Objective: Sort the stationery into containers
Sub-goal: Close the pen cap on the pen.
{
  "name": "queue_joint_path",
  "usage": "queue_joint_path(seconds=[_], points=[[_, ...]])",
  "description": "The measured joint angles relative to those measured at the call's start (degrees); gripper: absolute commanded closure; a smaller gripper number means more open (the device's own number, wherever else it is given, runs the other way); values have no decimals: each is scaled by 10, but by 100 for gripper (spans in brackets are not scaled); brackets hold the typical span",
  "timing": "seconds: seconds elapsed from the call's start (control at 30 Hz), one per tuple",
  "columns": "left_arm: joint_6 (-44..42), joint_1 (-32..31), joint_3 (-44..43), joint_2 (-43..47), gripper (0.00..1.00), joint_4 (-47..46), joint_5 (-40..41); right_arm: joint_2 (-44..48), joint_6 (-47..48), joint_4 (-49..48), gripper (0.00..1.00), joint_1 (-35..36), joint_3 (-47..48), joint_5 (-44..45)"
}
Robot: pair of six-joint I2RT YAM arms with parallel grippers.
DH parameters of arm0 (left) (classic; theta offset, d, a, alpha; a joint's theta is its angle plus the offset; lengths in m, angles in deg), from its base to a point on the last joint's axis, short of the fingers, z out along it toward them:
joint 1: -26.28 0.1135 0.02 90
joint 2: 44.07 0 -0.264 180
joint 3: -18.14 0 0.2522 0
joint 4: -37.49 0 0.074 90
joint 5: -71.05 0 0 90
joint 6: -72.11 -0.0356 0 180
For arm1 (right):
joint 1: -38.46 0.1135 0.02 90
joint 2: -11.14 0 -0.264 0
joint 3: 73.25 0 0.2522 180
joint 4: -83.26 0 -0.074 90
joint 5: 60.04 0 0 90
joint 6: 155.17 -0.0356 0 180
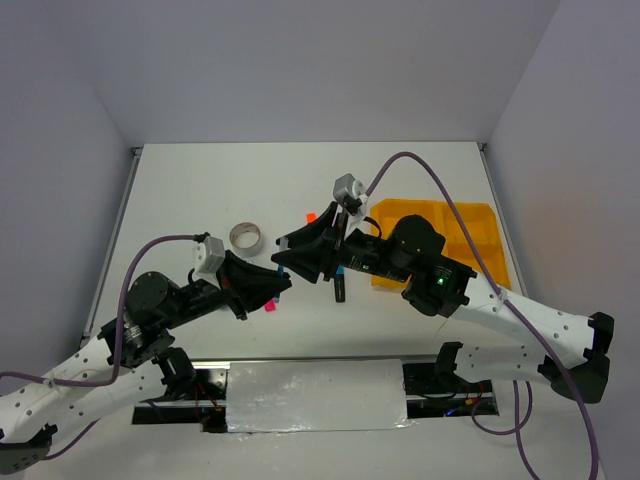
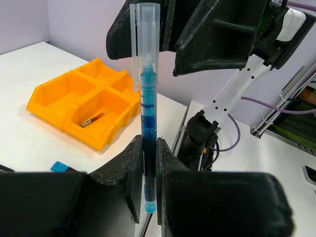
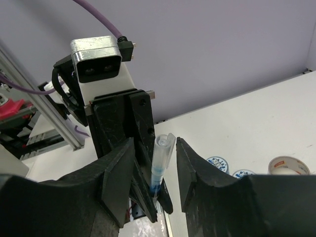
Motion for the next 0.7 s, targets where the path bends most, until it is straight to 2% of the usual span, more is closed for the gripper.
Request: queue_joint_path(seconds=[0.17,0.33,0.47,0.57,0.7], points=[[0,0,0,0,100,0,0,0,0,0,62,0,0,0],[0,0,0,0,100,0,-1,0,0,0,63,-1,0,3],[0,0,0,-3,100,2,-3,0,1,-1,93,-2,0,11],[0,0,0,-3,100,2,-2,0,0,0,100,-3,0,15],[0,0,0,-3,100,2,-1,0,0,0,100,-3,0,15]])
